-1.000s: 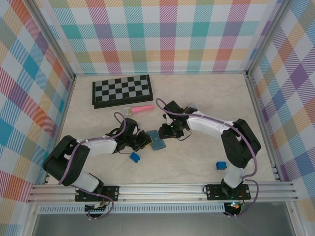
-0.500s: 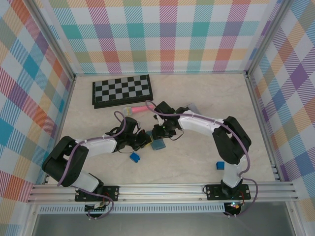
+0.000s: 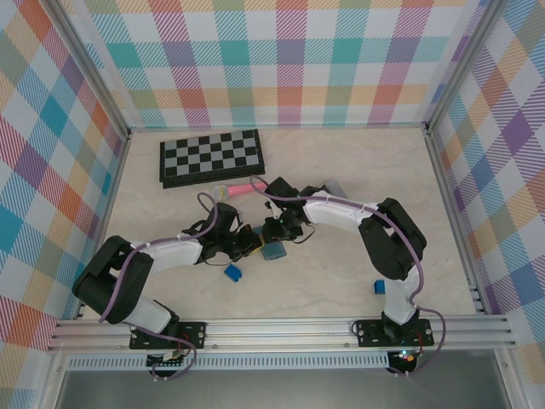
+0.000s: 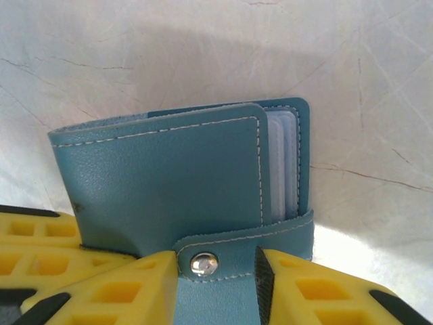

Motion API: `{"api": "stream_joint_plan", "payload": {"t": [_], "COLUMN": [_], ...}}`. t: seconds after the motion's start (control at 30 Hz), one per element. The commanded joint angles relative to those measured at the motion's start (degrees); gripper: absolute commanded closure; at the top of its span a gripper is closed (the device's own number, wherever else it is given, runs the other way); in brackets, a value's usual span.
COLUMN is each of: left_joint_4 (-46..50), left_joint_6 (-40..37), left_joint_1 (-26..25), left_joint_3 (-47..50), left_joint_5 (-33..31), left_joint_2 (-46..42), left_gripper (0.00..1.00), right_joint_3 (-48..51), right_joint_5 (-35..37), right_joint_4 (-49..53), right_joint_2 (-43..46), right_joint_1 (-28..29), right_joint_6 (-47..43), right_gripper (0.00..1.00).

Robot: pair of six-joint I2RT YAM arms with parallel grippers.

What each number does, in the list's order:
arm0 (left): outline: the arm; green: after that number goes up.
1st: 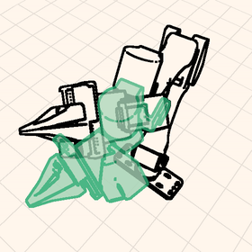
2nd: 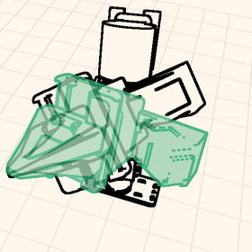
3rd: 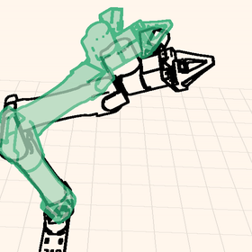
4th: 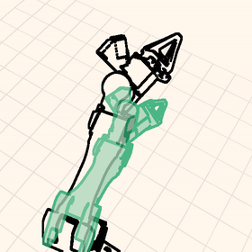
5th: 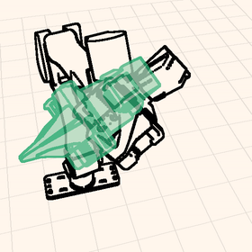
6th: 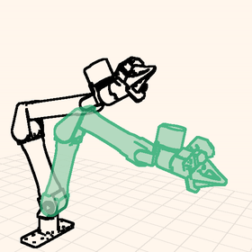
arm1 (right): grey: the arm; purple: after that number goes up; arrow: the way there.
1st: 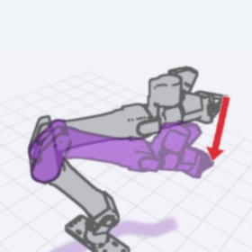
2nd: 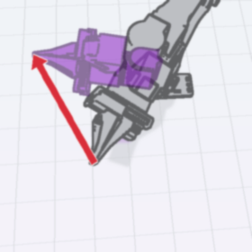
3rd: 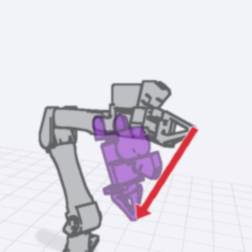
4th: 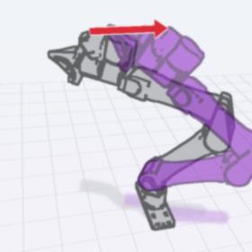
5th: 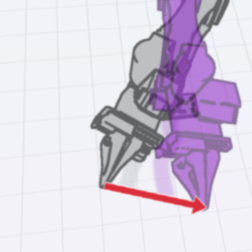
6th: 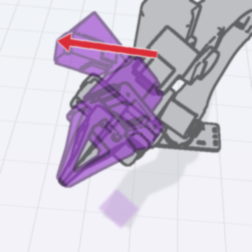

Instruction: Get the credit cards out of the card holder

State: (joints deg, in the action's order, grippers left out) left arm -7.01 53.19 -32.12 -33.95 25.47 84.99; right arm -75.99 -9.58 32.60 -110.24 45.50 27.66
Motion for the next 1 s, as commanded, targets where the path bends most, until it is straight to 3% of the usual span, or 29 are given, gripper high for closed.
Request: {"api": "stream_joint_plan", "payload": {"t": [0.0, 0.27, 0.37, 0.53, 0.97], "left_joint_4": [-0.25, 0.11, -0.23, -0.73, -0.68], "left_joint_6": [0.69, 0.6, 0.35, -0.1, -0.44], "left_joint_1": [-0.03, -0.01, -0.05, -0.05, -0.05], "left_joint_3": [-0.5, -0.5, -0.5, -0.41, -0.29], "left_joint_5": [0.27, 0.28, 0.92, 1.6, 1.77], "left_joint_2": [-2.01, -2.14, -2.01, -1.88, -1.75], "left_gripper": [1.0, 1.0, 1.0, 1.0, 1.0], "right_joint_3": [-1.53, -1.89, -1.82, -0.7, -1.4], "right_joint_5": [1.9, 5.74, 3.01, -2.18, 0.18], "right_joint_4": [1.52, 3.49, 2.43, -0.59, 1.42], "right_joint_2": [-1.47, -2.0, -1.7, 0.2, -1.29], "right_joint_1": [0.47, 0.47, 0.47, 0.48, 0.38], "right_joint_6": [1.2, 2.22, 1.55, 2.09, 2.84], "right_gripper": [0.64, 0.66, 0.66, 0.62, 0.53]}}
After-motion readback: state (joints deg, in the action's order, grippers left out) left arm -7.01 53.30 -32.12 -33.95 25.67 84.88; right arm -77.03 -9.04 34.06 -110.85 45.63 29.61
